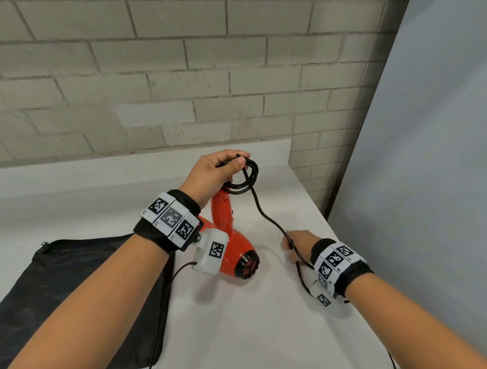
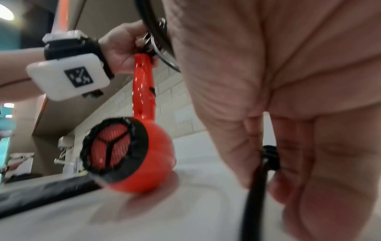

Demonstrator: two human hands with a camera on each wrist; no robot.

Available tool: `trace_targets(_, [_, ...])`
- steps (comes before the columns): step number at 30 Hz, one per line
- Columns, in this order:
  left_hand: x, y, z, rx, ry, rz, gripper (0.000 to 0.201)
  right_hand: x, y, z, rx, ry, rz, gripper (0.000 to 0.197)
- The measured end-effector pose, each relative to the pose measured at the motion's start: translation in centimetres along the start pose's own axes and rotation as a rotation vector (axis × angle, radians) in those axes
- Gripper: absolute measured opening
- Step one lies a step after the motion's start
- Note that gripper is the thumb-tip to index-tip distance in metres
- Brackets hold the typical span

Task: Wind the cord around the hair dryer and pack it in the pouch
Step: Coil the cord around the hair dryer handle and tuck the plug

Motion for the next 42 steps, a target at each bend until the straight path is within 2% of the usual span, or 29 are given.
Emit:
trace_targets(2, [0.3,-0.2,0.2,0.001,0.021,-0.019,0.013,1.4,0.1,0.1,-0.011,0.132,0.174,0.015])
trace_targets(4, [0.5,-0.5,0.4,-0.001,0.034,-0.042,0.010,3.8,-0.3,-0.6,-0.009,0.312,0.320,0.030])
trace_targets(6, [0.5,-0.5,0.5,-0.016,0.023,-0.041,0.009,6.4,-1.2,-1.7,0.057,0.484,0.494,0.041])
trace_targets(9, [0.4,-0.4,0.5,-0.032,0.018,-0.069,0.010,9.9,-3.3,-4.7,0.238,0.743,0.653,0.031])
trace_targets(11, [0.3,-0.3,0.6,-0.031,0.016,-0.087,0.010,11.2,-4.3,-6.4,0.320,0.849,0.710,0.024])
trace_targets(13, [0.2,-0.3,0.6,-0.030,0.011,-0.096,0.010,11.7,-5.3,-7.2,0.393,0.843,0.732,0.022])
trace_targets(16, [0.2,-0.3,0.7,-0.032,0.013,-0.097,0.011,11.4,-6.6,-7.3,0.463,0.753,0.644,0.019])
trace_targets(19, [0.3,-0.3,0.7,-0.033,0.012,-0.091,0.012,11.2,-7.1,-7.1,0.449,0.755,0.583,0.017])
trace_targets(24, [0.3,-0.4,0.9,-0.030,-0.006,-0.080,0.010,11.3,-7.3,-7.4,0.364,0.861,0.529,0.007])
trace_targets(27, [0.4,-0.5,1.0,-0.026,-0.009,-0.096,0.010,11.6,-7.3,-7.7,0.326,0.911,0.504,0.007])
trace_targets(31, [0.7,-0.7,1.1,-0.026,0.007,-0.103,0.011,11.9,-7.3,-8.6,0.316,0.921,0.487,0.007])
trace_targets(37, [0.5,-0.7,1.3,0.013,0.016,-0.154,0.018,12.8,-7.6,-9.2,0.303,0.936,0.307,0.009])
trace_targets(42, [0.5,-0.7,1.1,0.016,0.027,-0.154,0.016,13.2,-7.5,-9.8,0.326,0.943,0.316,0.008])
Point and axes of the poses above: each hand's wrist, its own z-axis towards the middle knuckle, its own x-axis out of the back of the hand, y = z × x, the point moved 6 cm from there along z, towards the middle knuckle, and after that the axes turned 9 degrees about -z, right-handed, at the moved point
